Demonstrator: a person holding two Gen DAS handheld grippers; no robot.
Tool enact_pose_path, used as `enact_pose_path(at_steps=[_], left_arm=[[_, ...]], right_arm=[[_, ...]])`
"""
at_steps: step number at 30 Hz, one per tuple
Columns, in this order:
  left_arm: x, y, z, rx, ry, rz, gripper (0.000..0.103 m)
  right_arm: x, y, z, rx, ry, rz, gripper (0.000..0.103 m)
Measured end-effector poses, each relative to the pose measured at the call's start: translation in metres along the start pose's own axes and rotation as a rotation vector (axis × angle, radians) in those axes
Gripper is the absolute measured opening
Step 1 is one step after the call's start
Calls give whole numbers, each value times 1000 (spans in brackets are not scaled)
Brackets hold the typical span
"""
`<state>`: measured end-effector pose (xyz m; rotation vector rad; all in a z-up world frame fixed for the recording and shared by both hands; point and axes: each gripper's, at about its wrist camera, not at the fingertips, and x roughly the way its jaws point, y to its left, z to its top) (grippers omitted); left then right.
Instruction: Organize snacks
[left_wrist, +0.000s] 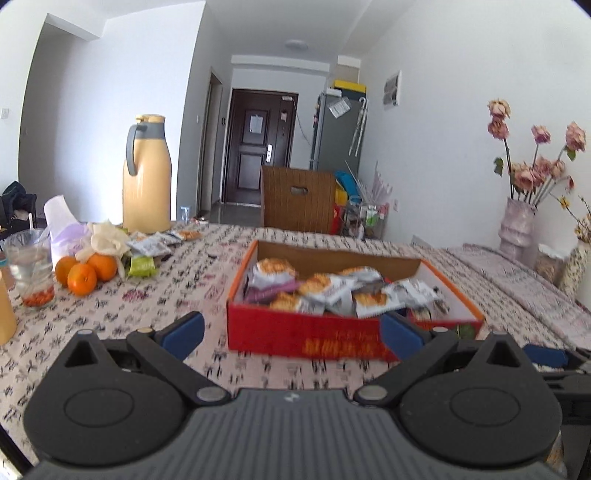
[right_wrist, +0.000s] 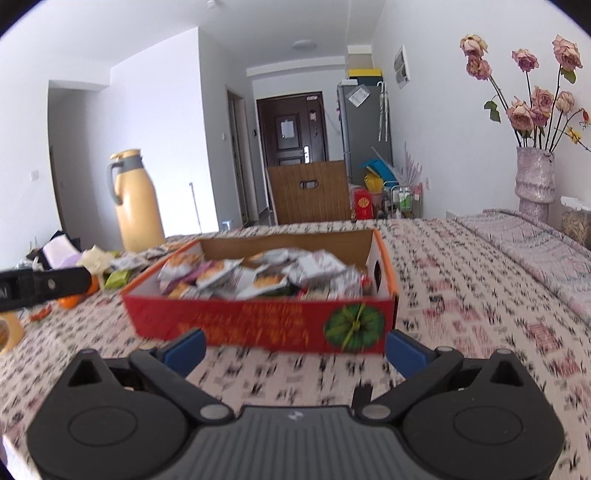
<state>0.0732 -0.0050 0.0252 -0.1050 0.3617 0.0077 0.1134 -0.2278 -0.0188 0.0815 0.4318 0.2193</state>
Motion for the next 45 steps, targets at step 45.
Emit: enact_pose_path(at_steps=[45], left_arm=[[-17,9,-51,5,143,-1,103]], right_arm=[[-30,-3,-36,37,74,-18,103]])
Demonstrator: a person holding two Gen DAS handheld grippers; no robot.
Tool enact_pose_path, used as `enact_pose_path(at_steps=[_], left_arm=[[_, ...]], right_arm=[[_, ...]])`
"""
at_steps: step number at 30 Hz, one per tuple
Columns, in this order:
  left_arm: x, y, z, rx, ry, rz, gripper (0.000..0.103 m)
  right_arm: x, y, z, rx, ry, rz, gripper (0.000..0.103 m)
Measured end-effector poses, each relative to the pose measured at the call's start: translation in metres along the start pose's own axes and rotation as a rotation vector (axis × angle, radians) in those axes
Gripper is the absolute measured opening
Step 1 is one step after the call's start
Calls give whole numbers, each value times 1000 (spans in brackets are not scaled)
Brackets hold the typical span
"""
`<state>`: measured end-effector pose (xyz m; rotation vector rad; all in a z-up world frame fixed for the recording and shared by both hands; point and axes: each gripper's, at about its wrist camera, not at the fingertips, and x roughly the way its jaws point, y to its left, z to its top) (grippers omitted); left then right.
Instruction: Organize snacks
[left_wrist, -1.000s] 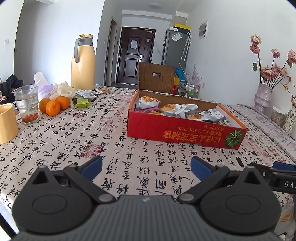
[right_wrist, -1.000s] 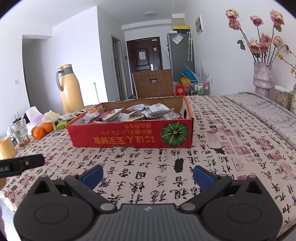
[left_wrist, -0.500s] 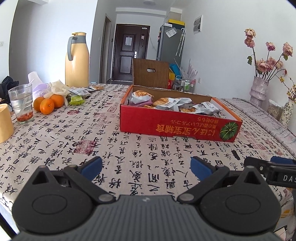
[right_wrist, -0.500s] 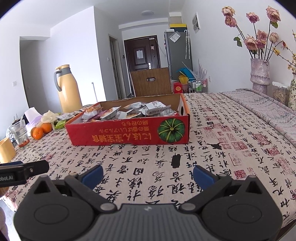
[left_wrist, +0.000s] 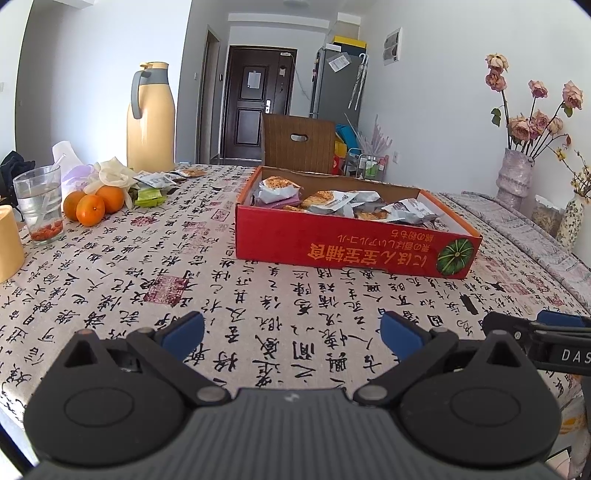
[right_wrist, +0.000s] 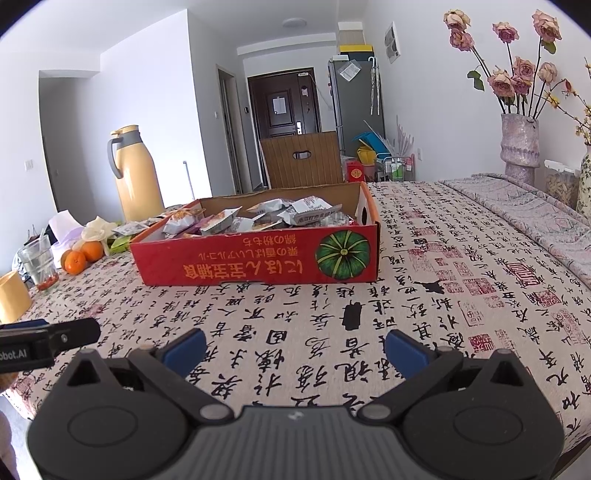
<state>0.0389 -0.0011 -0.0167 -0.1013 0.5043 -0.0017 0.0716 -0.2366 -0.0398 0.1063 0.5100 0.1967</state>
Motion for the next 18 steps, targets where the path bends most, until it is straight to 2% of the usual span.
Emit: enact_pose_path(at_steps=[18], left_arm=[[0,-1,-1,2,2,-5,103]], right_arm=[[0,0,0,0,1,0,103]])
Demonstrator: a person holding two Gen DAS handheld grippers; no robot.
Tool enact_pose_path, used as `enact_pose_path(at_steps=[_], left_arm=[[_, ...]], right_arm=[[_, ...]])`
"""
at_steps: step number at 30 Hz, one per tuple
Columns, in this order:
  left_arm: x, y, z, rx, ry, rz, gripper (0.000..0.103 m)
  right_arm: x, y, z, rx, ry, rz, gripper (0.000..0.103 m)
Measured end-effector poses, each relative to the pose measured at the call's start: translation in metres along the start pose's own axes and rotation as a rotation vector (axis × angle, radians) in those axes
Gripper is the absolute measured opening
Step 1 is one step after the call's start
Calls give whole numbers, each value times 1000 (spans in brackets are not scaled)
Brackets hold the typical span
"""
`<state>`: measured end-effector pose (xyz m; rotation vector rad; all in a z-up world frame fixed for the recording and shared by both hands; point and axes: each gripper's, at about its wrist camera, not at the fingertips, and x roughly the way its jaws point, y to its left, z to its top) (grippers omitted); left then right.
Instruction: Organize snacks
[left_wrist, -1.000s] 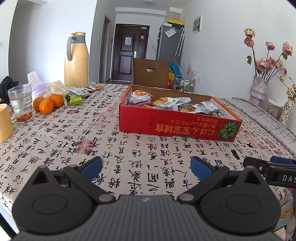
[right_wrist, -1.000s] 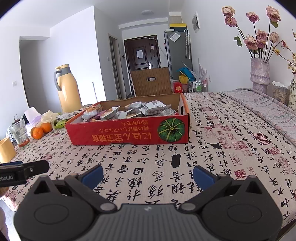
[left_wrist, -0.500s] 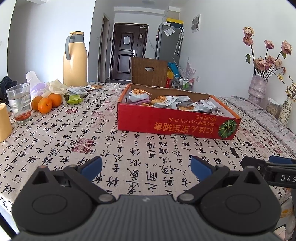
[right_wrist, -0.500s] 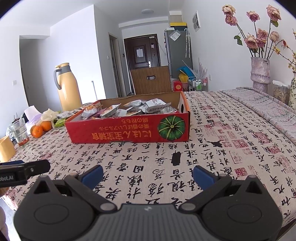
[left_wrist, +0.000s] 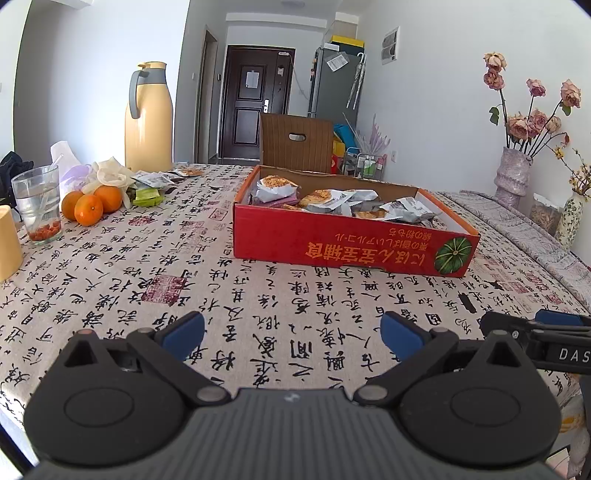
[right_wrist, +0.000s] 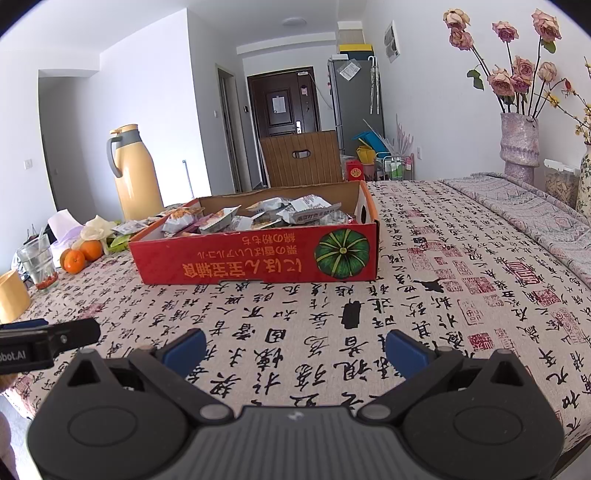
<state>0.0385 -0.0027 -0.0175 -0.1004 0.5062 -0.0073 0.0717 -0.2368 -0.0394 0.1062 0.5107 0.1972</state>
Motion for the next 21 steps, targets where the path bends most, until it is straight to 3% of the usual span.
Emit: enact_pose_path(at_steps=[21], left_arm=[[0,0,-1,-3,3,-2,103]], right_arm=[[0,0,0,0,2,-1,103]])
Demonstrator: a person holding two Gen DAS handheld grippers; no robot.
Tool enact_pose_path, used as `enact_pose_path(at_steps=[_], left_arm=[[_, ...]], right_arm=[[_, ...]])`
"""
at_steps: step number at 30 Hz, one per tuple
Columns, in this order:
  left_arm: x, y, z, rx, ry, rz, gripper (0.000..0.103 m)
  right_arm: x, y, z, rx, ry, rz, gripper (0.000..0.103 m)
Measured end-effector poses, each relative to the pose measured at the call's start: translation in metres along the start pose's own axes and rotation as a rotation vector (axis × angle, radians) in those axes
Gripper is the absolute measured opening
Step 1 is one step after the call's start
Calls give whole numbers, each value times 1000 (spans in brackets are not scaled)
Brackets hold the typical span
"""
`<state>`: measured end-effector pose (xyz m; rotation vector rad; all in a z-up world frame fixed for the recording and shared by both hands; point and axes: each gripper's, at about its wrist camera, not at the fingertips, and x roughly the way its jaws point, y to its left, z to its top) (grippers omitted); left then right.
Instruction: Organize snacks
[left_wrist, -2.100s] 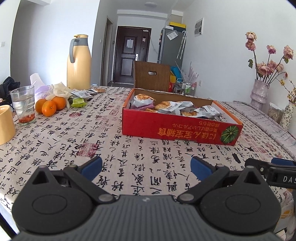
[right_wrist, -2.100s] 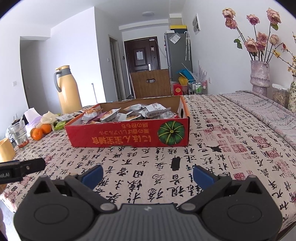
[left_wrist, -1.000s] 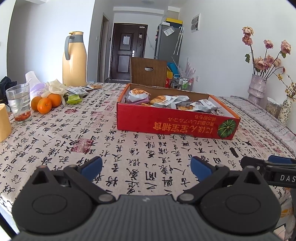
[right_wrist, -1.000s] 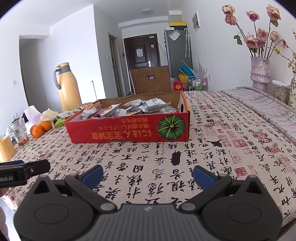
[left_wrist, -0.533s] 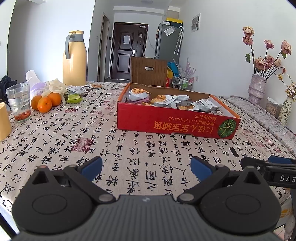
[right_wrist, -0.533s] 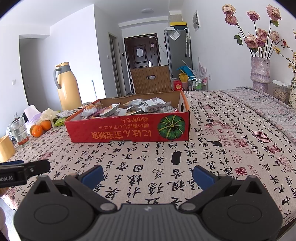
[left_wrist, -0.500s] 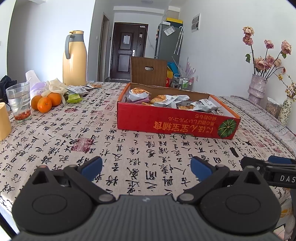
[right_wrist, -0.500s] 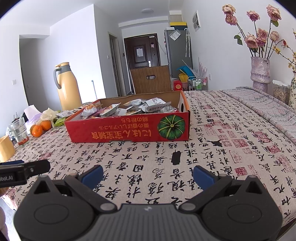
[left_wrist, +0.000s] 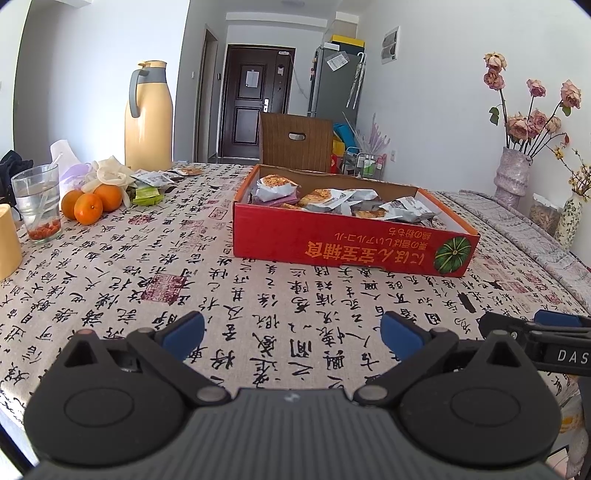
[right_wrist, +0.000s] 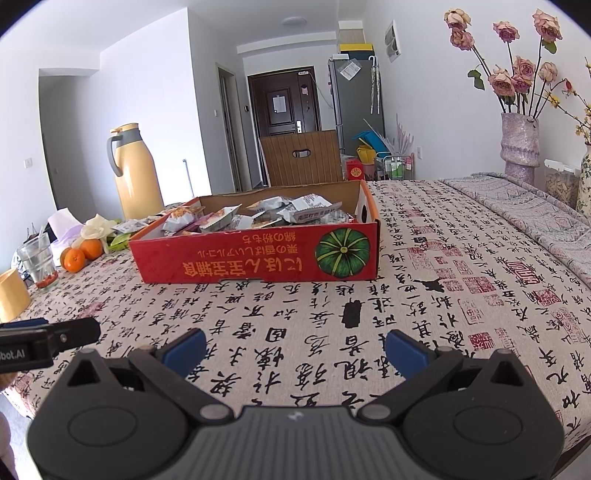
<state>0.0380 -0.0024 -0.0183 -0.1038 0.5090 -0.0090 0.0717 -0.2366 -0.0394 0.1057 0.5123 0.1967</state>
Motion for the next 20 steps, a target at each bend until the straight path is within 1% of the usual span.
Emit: enact_pose_path(at_steps=[20], left_arm=[[2,3,1,-13,5,-17,103]], right_arm=[[0,1,-2,0,4,1,103]])
